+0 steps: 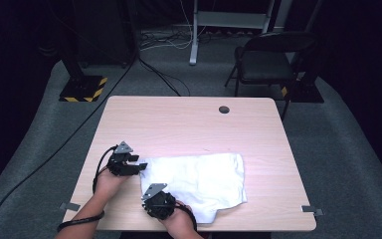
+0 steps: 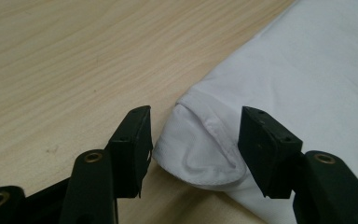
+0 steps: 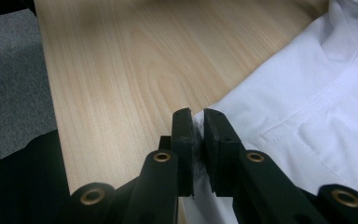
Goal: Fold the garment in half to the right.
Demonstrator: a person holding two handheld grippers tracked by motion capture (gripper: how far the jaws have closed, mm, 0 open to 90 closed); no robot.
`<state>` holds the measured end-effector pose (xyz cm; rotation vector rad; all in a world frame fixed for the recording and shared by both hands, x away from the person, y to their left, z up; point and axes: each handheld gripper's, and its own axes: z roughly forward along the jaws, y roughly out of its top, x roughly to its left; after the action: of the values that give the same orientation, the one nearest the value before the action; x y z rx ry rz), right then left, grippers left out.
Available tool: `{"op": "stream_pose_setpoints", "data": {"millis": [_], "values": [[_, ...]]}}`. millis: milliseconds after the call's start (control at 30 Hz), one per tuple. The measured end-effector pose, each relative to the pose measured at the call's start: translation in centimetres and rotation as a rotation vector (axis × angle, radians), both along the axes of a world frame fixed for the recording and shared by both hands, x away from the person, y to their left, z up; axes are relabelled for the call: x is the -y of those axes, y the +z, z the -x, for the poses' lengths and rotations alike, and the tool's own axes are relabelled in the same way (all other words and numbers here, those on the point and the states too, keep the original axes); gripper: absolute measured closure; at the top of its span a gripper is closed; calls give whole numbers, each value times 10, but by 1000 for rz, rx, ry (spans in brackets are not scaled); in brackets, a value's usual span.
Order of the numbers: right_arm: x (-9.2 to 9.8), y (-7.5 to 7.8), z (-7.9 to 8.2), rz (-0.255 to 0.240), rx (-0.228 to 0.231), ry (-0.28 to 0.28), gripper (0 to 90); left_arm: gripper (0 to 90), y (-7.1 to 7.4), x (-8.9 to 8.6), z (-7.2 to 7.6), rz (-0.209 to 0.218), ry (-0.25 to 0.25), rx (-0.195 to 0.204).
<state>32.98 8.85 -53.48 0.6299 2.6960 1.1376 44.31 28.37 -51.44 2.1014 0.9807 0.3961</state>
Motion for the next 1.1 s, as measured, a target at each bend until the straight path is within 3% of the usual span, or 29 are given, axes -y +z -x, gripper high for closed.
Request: {"op": "stream_pose_setpoints", "data": {"millis": [100,167,400,533,700,867,1100], "values": [[0,0,0,-1,-3,-1,826,466,6,-6,1,37,13,2],[0,0,-1,-3,-3,0,825,465,6,-10,2,36,25,2],[0,0,-1,-5,-7,0,824,486,-1,-13,-1,47,16,-62],[1,0,-1,-7,-8,1,823,574,-4,-8,-2,11,4,-73],[0,0,0,-4,-4,-1,823,717,-7,-6,-4,2,-9,-111],[0,0,0,2,-1,1,824,826,-6,-5,-5,-6,-13,-98],[-1,3,1,6,13,19,829,853,2,-5,-2,-3,-5,-58]]}}
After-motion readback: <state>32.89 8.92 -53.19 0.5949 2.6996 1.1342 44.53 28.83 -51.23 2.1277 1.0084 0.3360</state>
